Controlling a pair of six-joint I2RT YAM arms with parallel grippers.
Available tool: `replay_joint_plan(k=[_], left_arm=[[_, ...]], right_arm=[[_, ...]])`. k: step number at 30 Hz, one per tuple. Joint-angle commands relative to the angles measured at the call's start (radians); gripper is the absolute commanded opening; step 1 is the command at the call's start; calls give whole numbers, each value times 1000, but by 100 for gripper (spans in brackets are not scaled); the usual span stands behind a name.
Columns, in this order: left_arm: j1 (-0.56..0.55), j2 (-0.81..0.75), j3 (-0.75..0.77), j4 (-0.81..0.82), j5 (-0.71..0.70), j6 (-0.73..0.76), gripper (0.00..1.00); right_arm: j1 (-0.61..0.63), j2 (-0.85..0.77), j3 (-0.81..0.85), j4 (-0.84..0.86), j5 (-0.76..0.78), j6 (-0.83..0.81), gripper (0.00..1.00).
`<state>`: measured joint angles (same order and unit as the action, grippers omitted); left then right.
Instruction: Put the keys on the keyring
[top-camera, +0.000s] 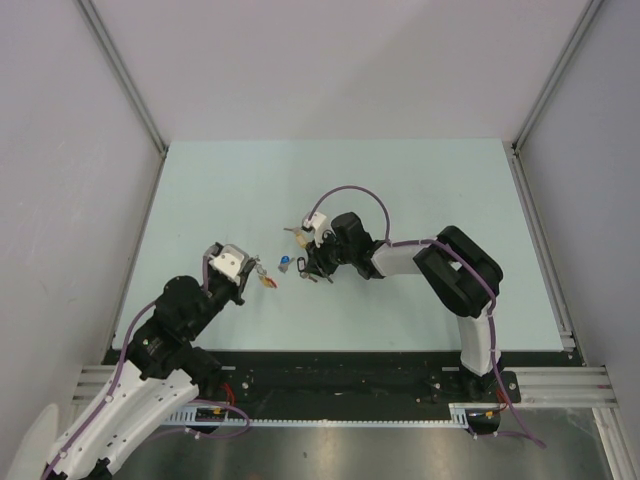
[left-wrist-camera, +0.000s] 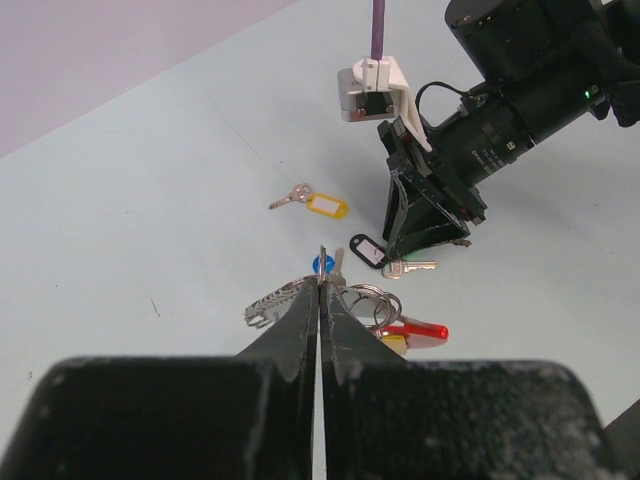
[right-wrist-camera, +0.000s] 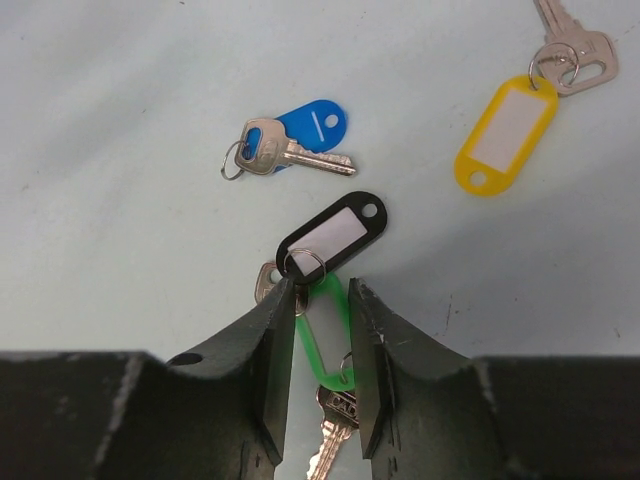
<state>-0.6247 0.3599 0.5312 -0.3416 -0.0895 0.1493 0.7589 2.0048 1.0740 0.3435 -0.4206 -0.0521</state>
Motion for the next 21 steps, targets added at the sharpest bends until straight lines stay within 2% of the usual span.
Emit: replay_joint_plan(k=[1, 7, 11, 14, 21], left_arm=[[11, 4, 4, 47, 22, -1, 1], [16, 2, 4, 47, 25, 1, 0], [16, -6, 3, 47, 23, -1, 1], [16, -15, 4, 47, 20, -1, 0], [19, -27, 3, 47, 20, -4, 0]], right_arm=[[-4, 26, 38, 40, -15, 5, 33], [17, 35, 55, 3, 20, -25, 30], [39, 25, 57, -24, 36, -52, 11], [56, 5, 56, -73, 65, -69, 3], [92, -64, 49, -222, 124, -100, 0]])
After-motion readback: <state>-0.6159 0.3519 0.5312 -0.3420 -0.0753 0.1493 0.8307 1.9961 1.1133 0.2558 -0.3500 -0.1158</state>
